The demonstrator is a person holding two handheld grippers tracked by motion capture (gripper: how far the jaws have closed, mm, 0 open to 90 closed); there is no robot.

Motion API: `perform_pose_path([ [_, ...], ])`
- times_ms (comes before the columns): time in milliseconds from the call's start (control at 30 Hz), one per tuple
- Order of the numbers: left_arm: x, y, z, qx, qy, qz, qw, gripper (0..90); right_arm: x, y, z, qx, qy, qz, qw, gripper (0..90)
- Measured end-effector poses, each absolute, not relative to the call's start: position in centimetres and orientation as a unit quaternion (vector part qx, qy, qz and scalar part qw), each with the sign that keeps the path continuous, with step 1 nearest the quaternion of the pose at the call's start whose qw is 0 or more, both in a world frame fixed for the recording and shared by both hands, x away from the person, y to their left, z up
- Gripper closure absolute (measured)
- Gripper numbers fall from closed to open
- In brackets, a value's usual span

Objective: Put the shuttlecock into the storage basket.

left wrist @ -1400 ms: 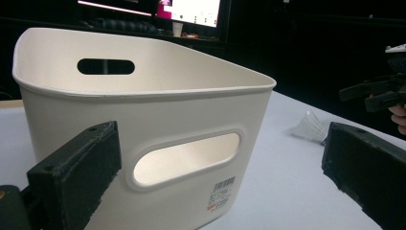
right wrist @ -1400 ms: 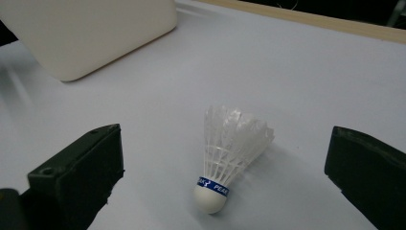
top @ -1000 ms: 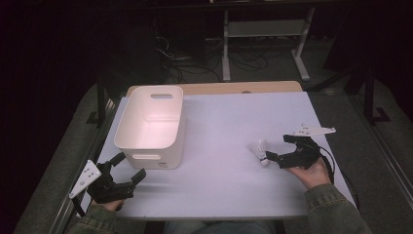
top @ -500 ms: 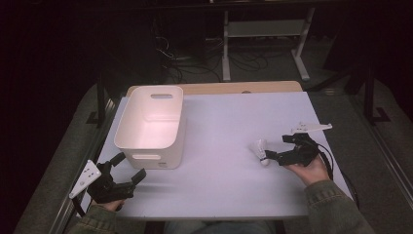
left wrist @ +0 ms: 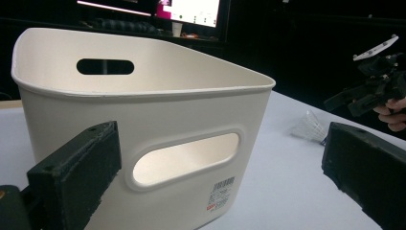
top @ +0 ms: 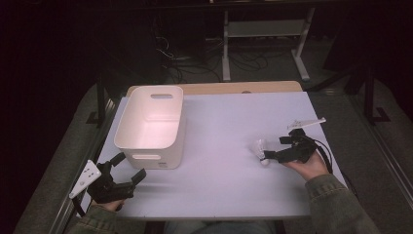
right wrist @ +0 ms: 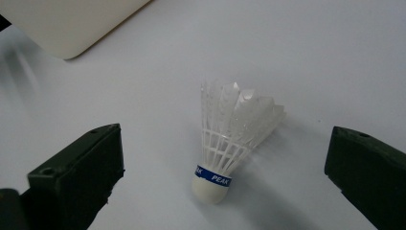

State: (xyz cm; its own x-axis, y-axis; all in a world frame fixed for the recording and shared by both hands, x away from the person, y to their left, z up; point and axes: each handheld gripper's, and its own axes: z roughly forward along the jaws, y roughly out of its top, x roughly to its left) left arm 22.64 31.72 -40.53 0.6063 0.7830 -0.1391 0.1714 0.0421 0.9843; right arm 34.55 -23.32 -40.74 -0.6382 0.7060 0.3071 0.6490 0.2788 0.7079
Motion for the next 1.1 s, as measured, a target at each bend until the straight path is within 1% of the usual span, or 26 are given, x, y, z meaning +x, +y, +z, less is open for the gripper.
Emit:
perform_pose_path([
  [467,22.6,31.7,-40.5,0.646,0.368,0.246,0.621,0.0,35.4,-23.1,-40.5,0.429,0.805,0.408,0.019,0.0],
  [1100,22.6,31.7,-40.5,0.647,0.368,0.247,0.621,0.0,36.4,-22.6,-41.5,0.449,0.814,0.369,-0.001,0.0],
])
